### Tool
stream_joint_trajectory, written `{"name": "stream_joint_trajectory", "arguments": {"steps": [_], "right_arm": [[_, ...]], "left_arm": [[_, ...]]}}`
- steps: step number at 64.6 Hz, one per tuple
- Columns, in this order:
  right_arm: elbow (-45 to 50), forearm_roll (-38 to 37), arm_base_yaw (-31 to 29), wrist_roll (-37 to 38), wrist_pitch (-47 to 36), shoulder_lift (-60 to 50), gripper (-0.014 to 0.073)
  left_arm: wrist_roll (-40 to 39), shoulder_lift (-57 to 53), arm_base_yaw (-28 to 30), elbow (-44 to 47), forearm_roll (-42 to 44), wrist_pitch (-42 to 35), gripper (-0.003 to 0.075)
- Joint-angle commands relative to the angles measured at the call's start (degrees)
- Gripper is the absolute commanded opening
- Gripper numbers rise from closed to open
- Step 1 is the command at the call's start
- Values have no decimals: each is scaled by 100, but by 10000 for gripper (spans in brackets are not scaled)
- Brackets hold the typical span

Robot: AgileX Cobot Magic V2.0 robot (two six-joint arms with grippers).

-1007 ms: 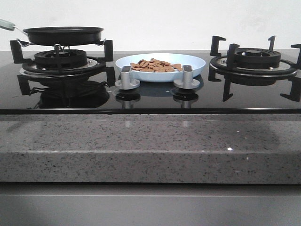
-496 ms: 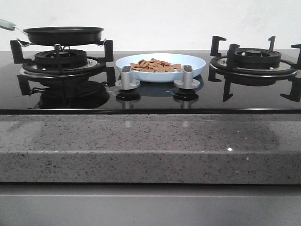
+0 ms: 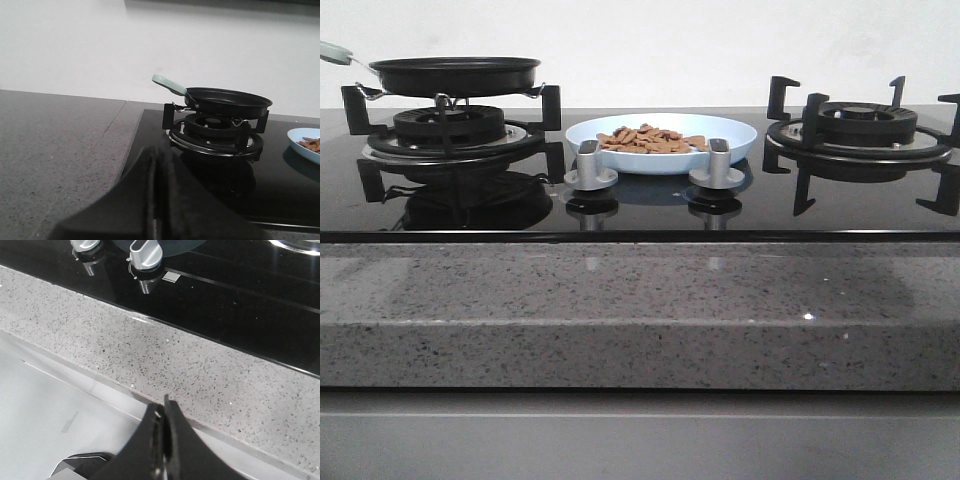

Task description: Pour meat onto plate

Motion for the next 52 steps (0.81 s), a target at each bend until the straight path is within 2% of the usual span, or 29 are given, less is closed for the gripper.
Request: {"name": "stream_joint_trajectory", "arguments": {"steps": [1,25,29,35,47,52], "right_arm": [[-129,138,-22,-35,-313,8,-115],[-129,130,-22,-35,-323,8,-115],[-85,-110,-22,-35,-545,-70,-115],[273,-341,-171,-68,-1258,-453,-115],[1830,-411,-863,-68,-3392,-1723,-115],[2436,-405,-1089,-68,-3910,-2180,-115]], "left_arm": [[0,-93,2,33,-53,-453,-20],[0,-93,2,33,-53,-443,-20],[0,-93,2,33,-53,-443,-20],[0,-93,2,33,-53,-443,-20],[0,-93,2,33,-53,-443,-20],[0,-93,2,33,-53,-443,-20]]}}
